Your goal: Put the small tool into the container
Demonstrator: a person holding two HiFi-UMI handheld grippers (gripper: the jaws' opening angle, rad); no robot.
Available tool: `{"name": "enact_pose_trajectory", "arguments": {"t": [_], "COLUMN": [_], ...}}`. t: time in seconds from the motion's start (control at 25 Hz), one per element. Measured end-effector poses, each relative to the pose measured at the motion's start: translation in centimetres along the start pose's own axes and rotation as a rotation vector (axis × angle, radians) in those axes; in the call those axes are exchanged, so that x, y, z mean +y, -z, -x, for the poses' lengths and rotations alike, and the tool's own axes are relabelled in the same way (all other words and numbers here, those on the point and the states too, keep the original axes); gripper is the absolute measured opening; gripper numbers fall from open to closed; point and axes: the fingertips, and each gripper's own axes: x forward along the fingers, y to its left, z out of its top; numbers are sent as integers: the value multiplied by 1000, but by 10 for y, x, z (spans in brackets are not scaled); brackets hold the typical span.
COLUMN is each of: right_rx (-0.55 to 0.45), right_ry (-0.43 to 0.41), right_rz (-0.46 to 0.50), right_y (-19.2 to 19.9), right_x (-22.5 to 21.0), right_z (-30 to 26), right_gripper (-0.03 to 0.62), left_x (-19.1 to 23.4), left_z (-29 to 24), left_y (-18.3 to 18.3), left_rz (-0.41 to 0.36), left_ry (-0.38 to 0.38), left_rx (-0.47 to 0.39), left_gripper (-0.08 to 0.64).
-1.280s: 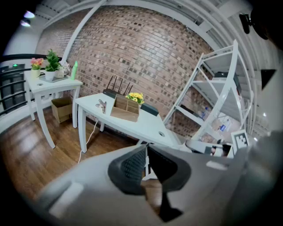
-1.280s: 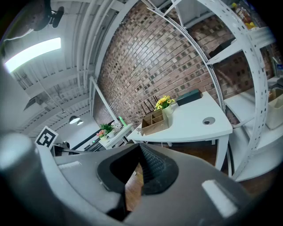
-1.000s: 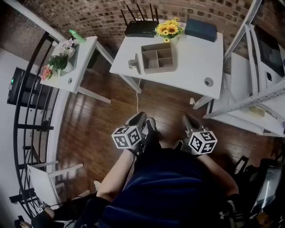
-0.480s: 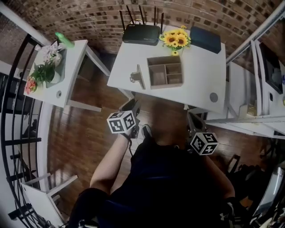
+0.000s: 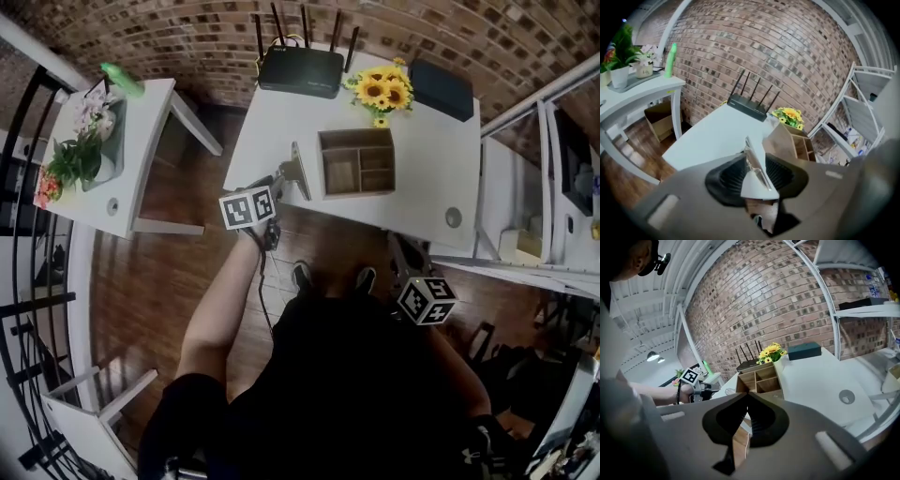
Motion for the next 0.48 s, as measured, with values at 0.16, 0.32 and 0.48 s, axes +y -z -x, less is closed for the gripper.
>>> {"name": "enact_pose_trajectory", "arguments": {"t": [0.16,0.32,0.48], "right_rx": [-25,-52,-53], "right_ry": [-8,-15,-20], "right_rz": [-10,-26,-45], "right_y": [-17,-31,-35], "right_x": [-18,-38,-55], "right_z": [-4,-3,-1], "right_gripper": [11,11,11], "left_x": [13,22,23], "left_z": [-29,-45,-54], "left_y": [0,13,10], "left_rz": [5,-29,24], "left_ry": [-39,-90,-83], "left_rx": [76,156,166], "left_gripper": [130,132,132]}}
